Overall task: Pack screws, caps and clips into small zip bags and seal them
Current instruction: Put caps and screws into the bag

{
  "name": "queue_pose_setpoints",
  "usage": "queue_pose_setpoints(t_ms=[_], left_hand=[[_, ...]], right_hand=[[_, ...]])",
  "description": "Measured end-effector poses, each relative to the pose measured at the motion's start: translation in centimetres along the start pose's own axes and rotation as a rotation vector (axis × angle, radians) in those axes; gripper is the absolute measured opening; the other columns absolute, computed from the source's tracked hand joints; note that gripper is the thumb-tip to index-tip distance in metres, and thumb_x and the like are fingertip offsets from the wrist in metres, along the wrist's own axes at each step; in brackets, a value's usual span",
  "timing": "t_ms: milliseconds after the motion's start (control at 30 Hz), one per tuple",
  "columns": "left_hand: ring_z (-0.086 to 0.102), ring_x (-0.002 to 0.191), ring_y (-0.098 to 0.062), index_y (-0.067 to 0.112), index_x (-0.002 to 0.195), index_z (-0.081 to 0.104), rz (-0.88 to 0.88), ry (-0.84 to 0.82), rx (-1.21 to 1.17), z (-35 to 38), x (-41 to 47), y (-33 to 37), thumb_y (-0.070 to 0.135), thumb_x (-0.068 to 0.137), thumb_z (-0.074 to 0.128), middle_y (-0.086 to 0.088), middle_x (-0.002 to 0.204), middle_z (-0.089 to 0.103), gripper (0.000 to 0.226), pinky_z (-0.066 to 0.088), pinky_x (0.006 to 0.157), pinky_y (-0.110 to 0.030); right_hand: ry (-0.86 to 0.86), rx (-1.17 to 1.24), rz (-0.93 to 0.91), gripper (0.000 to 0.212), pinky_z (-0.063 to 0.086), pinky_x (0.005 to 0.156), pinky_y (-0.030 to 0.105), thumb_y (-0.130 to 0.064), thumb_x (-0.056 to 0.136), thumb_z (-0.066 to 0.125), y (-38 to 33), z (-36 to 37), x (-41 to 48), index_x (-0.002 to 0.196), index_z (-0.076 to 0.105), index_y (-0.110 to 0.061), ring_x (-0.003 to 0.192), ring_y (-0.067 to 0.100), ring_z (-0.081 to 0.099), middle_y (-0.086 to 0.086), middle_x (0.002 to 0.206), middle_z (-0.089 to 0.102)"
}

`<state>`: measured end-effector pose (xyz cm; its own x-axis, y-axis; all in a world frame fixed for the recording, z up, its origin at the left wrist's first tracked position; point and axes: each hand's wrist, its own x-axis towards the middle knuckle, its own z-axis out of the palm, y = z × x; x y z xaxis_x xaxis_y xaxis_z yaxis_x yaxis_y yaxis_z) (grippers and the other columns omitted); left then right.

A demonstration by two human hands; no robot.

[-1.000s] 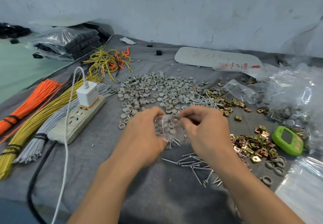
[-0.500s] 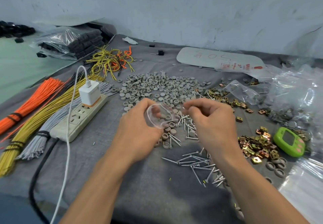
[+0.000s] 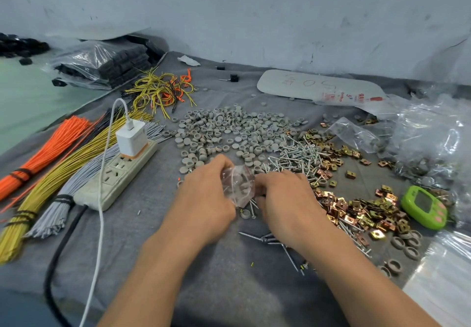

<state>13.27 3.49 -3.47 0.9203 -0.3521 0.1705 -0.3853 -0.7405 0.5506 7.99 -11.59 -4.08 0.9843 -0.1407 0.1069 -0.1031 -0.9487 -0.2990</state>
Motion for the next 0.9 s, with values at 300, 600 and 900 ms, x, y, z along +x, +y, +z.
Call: queue_pose_setpoints(t_ms=[300, 600, 900], left_hand=[[0.048, 0.077, 0.003, 0.043, 0.094, 0.046, 0.009, -0.031, 0.005, 0.3, 0.0, 0.2, 0.038, 0.081, 0.082, 0.017, 0.089, 0.056, 0.039, 0.033, 0.058, -0.021], [0.055, 0.078, -0.003, 0.038, 0.093, 0.050, 0.021, -0.079, -0.037, 0.0, -0.3, 0.9, 0.021, 0.069, 0.078, 0.011, 0.084, 0.063, 0.041, 0.038, 0.055, -0.022], [0.056, 0.080, -0.002, 0.036, 0.093, 0.052, -0.051, 0.013, -0.089, -0.6, -0.1, 0.5, 0.027, 0.072, 0.085, 0.015, 0.087, 0.065, 0.040, 0.036, 0.058, -0.022]], right_hand=[[0.260, 0.415, 0.088, 0.026, 0.049, 0.067, 0.015, -0.011, 0.087, 0.074, -0.2, -0.9, -1.1, 0.075, 0.065, -0.033, 0.071, 0.005, 0.062, -0.015, 0.070, 0.066], [0.103, 0.837, 0.075, 0.028, 0.056, 0.059, 0.022, -0.001, 0.088, 0.070, -2.0, -0.9, -0.9, 0.076, 0.077, -0.026, 0.061, 0.008, 0.071, -0.008, 0.071, 0.077], [0.279, 0.898, 0.203, 0.029, 0.052, 0.058, 0.022, 0.000, 0.086, 0.072, 0.3, -1.3, 0.7, 0.075, 0.079, -0.026, 0.058, 0.003, 0.068, -0.012, 0.076, 0.077]])
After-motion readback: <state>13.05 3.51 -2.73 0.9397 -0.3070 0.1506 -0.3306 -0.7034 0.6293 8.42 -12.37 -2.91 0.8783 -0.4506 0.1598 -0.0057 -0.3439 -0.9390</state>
